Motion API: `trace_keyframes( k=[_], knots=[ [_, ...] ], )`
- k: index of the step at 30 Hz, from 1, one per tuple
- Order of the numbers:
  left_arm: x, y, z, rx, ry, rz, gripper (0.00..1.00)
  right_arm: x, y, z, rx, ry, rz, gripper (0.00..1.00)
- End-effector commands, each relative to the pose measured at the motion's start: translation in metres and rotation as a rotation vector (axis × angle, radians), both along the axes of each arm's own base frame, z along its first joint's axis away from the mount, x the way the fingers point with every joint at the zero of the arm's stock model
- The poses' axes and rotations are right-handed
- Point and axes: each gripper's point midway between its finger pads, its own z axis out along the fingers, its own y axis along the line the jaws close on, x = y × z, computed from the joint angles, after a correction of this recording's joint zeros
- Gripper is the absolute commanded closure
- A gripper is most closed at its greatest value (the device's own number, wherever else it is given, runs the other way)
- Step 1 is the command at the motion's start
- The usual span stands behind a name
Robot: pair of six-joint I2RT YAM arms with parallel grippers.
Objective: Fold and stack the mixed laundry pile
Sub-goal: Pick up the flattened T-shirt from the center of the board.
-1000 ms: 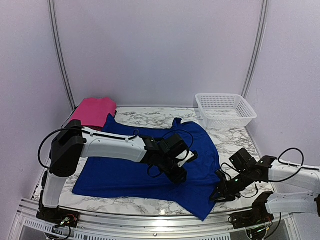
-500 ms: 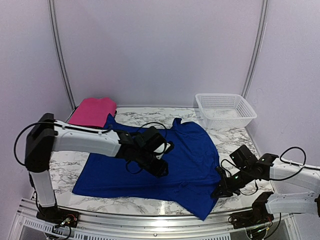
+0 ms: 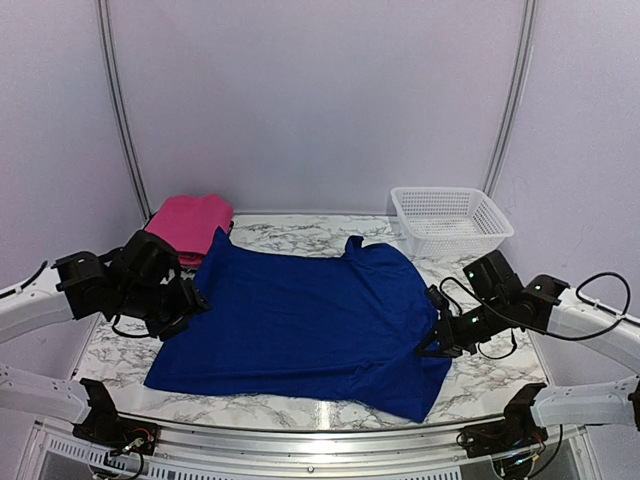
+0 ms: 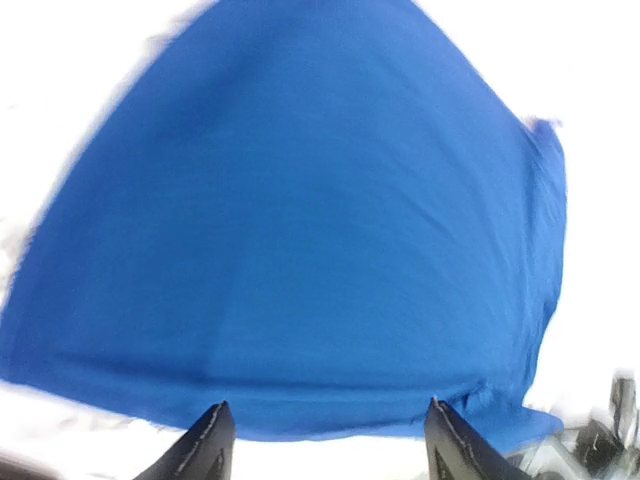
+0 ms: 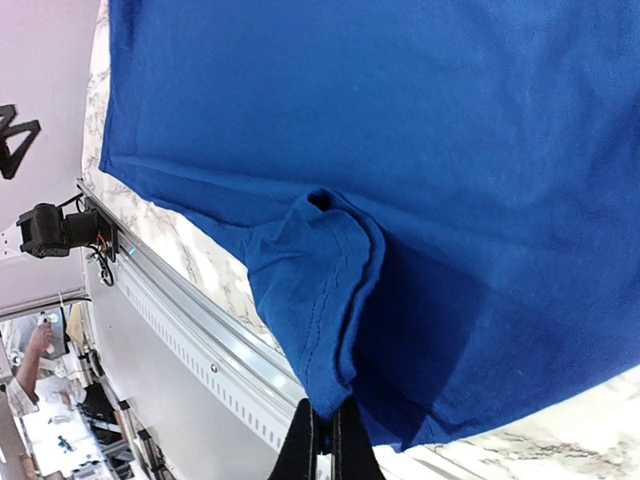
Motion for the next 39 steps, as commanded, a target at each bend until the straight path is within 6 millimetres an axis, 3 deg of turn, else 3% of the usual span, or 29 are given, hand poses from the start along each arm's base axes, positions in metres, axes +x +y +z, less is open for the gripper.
trace_keyframes(
  k=[1,5,7,11,17,27,33,39],
  knots=[
    [-0.057,0.072,-0.050,0.079,0.291,0.329,0.37,0.012,0.002,0.022,-0.036,-0.090,0.051,1.00],
    [-0.093,0.109,-0.076,0.082,0.416,0.536,0.44,0.011,0.003,0.024,-0.038,-0.091,0.067,1.00],
    [-0.104,0.124,-0.088,0.067,0.440,0.610,0.57,0.011,0.004,0.026,-0.030,-0.094,0.067,1.00],
    [-0.121,0.142,-0.116,0.077,0.481,0.695,0.61,0.011,0.003,0.027,-0.031,-0.100,0.069,1.00],
    [-0.112,0.152,-0.127,0.168,0.484,0.676,0.62,0.009,0.002,0.027,-0.025,-0.095,0.054,1.00],
    [-0.074,0.155,-0.127,0.274,0.484,0.552,0.65,0.005,-0.002,0.023,-0.027,-0.077,0.030,1.00],
    [-0.071,0.143,-0.119,0.196,0.447,0.489,0.63,0.006,-0.002,0.021,-0.029,-0.071,0.019,1.00],
    [-0.080,0.141,-0.135,0.205,0.504,0.458,0.62,0.008,0.001,0.019,-0.026,-0.064,0.023,1.00]
  ],
)
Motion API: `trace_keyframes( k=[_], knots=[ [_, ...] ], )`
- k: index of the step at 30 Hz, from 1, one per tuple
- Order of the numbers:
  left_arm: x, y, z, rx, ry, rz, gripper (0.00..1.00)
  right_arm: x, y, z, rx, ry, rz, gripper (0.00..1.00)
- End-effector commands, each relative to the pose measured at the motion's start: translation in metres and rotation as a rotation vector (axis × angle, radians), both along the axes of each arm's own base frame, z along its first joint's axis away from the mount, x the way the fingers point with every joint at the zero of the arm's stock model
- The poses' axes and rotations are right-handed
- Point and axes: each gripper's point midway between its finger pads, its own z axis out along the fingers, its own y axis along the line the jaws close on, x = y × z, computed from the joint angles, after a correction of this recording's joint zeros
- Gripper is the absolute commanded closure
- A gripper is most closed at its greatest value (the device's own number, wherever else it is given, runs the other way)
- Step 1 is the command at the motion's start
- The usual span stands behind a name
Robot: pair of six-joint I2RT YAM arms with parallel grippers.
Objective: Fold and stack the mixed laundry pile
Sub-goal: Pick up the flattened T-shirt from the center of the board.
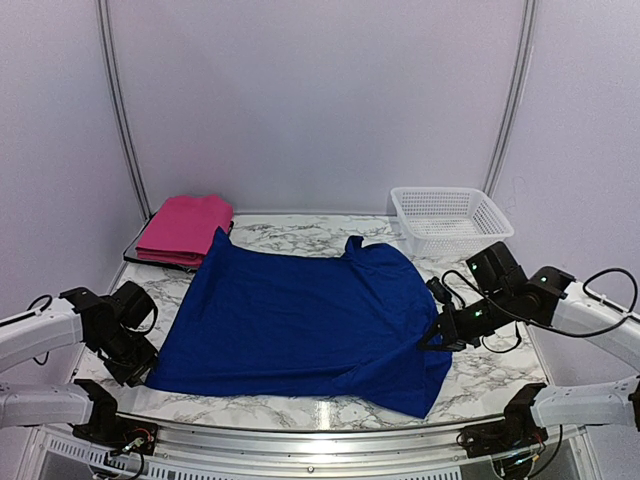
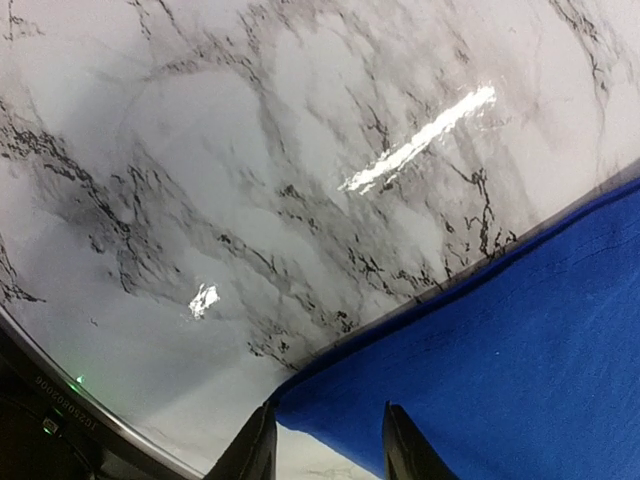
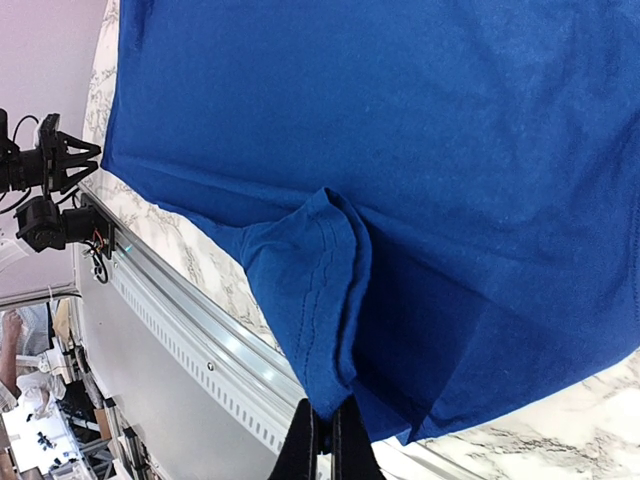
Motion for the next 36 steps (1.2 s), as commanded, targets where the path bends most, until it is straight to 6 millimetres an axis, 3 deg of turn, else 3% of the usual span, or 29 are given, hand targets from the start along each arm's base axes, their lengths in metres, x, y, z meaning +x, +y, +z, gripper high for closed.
trace_keyframes(
  k=[1,11,20,31,36],
  knots=[
    [-0.002,-0.004,-0.009,-0.015,0.028,-0.034,0.62,0.002,0.003,-0.001,-0.001,-0.002,-0.002,1.00],
    [-0.020,-0.003,-0.033,-0.029,0.121,-0.037,0.64,0.006,0.003,0.007,0.001,-0.022,-0.009,1.00],
    [-0.023,-0.013,-0.024,-0.086,0.131,-0.058,0.58,0.006,0.004,0.006,-0.002,-0.016,-0.005,1.00],
    [-0.032,-0.007,0.000,-0.042,0.197,-0.061,0.54,0.006,0.002,0.003,-0.010,-0.008,-0.015,1.00],
    [-0.033,-0.003,-0.004,-0.018,0.199,-0.049,0.58,0.006,0.003,0.002,-0.005,-0.005,-0.018,1.00]
  ],
)
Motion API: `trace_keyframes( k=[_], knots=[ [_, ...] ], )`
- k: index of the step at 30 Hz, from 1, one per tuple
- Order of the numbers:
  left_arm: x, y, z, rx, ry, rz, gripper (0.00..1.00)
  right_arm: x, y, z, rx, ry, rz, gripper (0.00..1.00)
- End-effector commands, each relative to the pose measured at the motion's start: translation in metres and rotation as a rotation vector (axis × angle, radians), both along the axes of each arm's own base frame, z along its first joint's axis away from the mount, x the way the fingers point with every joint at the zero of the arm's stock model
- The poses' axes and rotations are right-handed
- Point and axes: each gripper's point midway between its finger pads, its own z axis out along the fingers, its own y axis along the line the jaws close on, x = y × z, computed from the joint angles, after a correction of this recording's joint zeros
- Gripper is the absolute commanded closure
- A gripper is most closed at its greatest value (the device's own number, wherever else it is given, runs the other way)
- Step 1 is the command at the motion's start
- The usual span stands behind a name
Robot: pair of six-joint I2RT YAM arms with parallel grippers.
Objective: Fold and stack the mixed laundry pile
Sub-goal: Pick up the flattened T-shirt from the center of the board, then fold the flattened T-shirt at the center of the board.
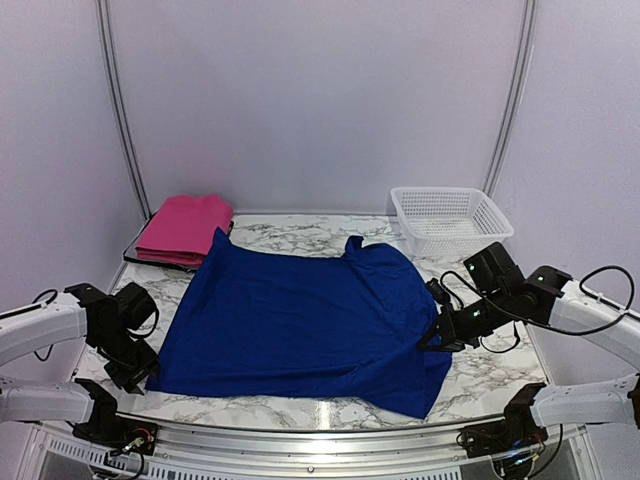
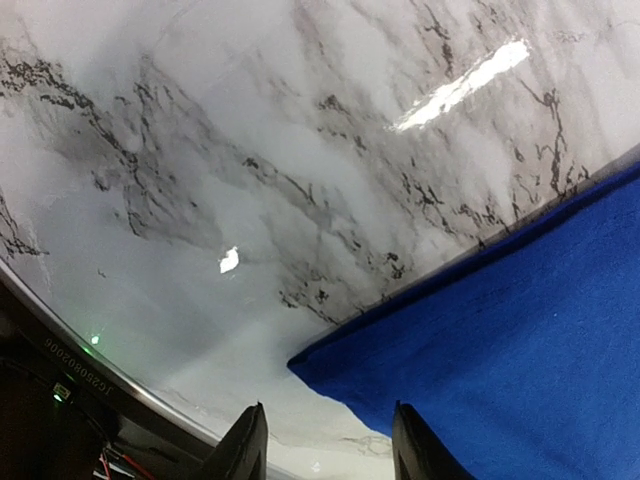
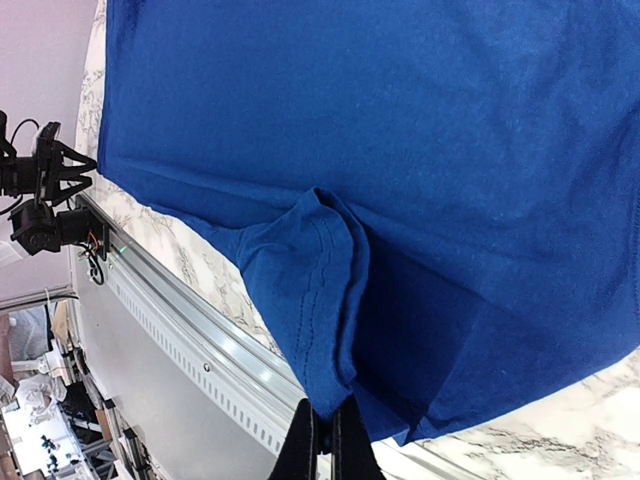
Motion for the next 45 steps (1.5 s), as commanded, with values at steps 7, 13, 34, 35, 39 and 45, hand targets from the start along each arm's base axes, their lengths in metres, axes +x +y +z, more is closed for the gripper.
trace_keyframes(
  k=[7,13,34,35,39,45],
  knots=[
    [0.002,0.002,-0.022,0.024,0.021,-0.007,0.69,0.009,0.006,0.011,0.014,-0.035,-0.006,1.00],
    [-0.003,0.005,-0.033,0.039,0.040,-0.011,0.86,0.011,0.006,0.017,0.010,-0.050,-0.002,1.00],
    [0.044,0.001,0.056,0.052,-0.160,-0.040,1.00,0.045,-0.001,0.101,-0.048,-0.318,-0.003,1.00],
    [0.046,-0.001,0.058,0.045,-0.166,-0.040,1.00,0.049,-0.002,0.106,-0.053,-0.339,-0.005,1.00],
    [0.059,-0.006,0.070,0.038,-0.194,-0.067,1.00,0.067,0.003,0.127,-0.080,-0.415,0.005,1.00],
    [0.088,-0.014,0.093,0.054,-0.246,-0.133,1.00,0.098,0.011,0.137,-0.166,-0.493,0.067,1.00]
  ],
)
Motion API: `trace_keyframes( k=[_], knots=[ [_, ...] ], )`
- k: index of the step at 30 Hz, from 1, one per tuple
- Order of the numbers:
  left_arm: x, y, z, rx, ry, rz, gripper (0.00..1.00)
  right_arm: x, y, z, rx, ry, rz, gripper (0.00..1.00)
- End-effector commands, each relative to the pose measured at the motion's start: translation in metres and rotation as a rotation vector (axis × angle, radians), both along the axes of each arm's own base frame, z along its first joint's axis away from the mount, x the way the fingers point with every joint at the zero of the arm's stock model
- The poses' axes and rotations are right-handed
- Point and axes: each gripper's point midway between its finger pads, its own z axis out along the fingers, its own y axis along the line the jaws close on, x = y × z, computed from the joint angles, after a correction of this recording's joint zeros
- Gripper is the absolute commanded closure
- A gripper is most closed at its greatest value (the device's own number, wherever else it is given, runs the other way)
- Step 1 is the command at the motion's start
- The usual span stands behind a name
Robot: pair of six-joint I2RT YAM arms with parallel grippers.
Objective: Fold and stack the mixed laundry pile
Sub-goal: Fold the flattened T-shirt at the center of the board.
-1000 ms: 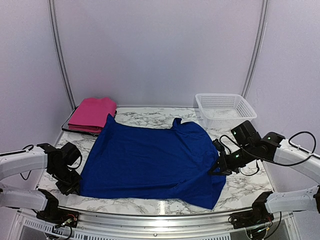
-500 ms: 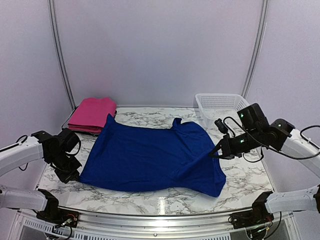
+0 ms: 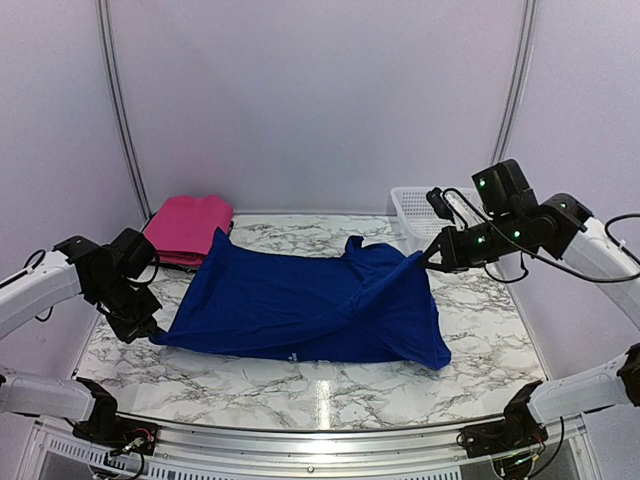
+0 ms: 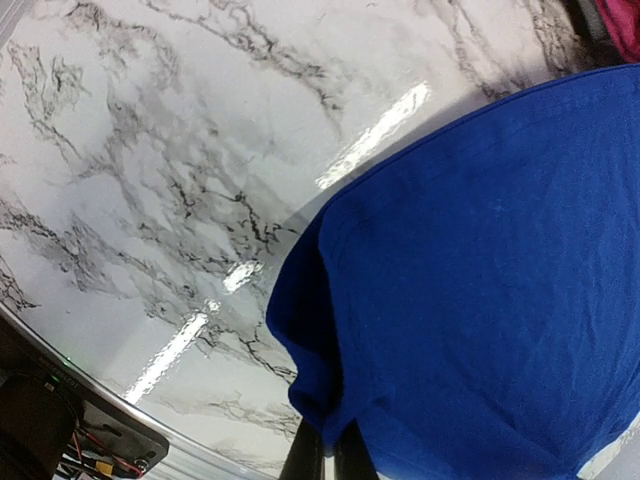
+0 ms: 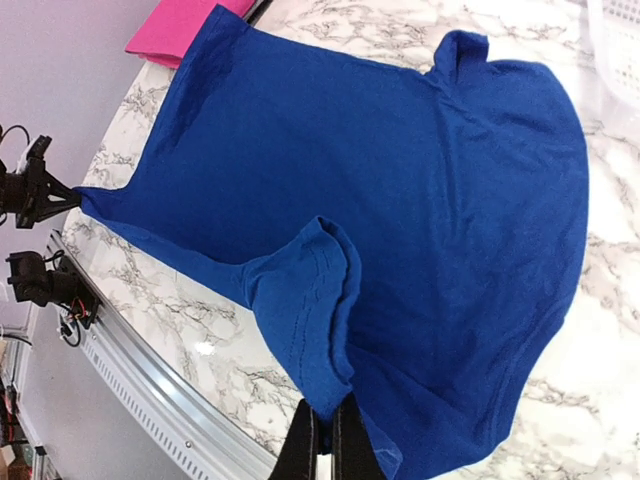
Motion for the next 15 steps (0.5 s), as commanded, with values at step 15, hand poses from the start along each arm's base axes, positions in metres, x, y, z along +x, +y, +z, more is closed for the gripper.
trace_keyframes(
  k=[15],
  knots=[
    [0.071,-0.006,0.012,0.164,-0.032,-0.140,1.00,0.037,-0.020,-0.042,-0.328,-0.044,0.031,1.00]
  ],
)
